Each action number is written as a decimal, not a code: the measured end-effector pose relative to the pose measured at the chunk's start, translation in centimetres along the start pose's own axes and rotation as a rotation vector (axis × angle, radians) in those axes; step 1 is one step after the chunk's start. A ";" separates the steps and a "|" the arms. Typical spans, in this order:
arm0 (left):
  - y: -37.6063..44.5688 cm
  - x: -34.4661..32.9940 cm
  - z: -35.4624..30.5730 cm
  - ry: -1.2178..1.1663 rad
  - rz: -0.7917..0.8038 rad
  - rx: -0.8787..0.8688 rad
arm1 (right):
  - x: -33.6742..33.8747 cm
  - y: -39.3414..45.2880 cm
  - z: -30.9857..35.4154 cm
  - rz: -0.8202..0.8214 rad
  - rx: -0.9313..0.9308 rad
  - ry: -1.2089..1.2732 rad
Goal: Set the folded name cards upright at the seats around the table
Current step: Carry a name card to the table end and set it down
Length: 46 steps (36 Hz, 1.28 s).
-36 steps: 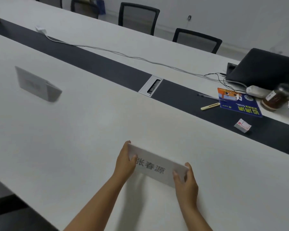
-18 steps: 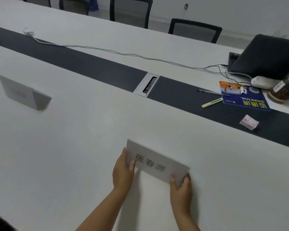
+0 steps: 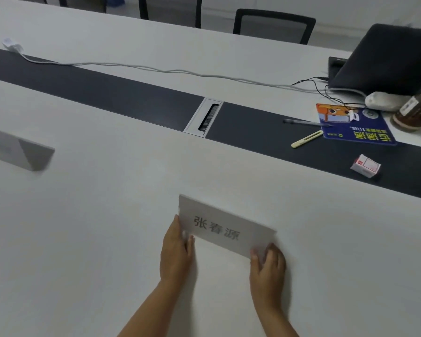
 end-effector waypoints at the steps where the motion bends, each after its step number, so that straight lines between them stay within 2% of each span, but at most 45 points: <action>1: 0.0 0.0 0.0 0.000 -0.007 -0.004 | 0.1 0.0 0.0 -0.002 -0.007 -0.001; 9: 0.4 -0.2 0.4 -0.011 -0.027 -0.020 | 0.1 0.1 -0.3 -0.029 -0.038 0.036; 19: 1.5 0.8 0.5 -0.064 -0.154 0.026 | 0.4 0.8 0.0 -0.018 -0.016 0.045; 27: 1.5 0.6 0.8 -0.040 -0.137 0.027 | 0.6 1.9 0.1 -0.071 -0.009 0.054; 46: 1.9 0.4 0.7 -0.027 -0.172 0.063 | 0.7 1.6 -0.5 -0.056 0.010 0.063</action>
Point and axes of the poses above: each hand's wrist, its own y-axis towards the middle knuckle, its own x-axis out of the back of the hand, z = x × y, the point moved 7 cm from there along y, towards the middle knuckle, and after that the axes turned 9 degrees about y, right-handed, at the moved point
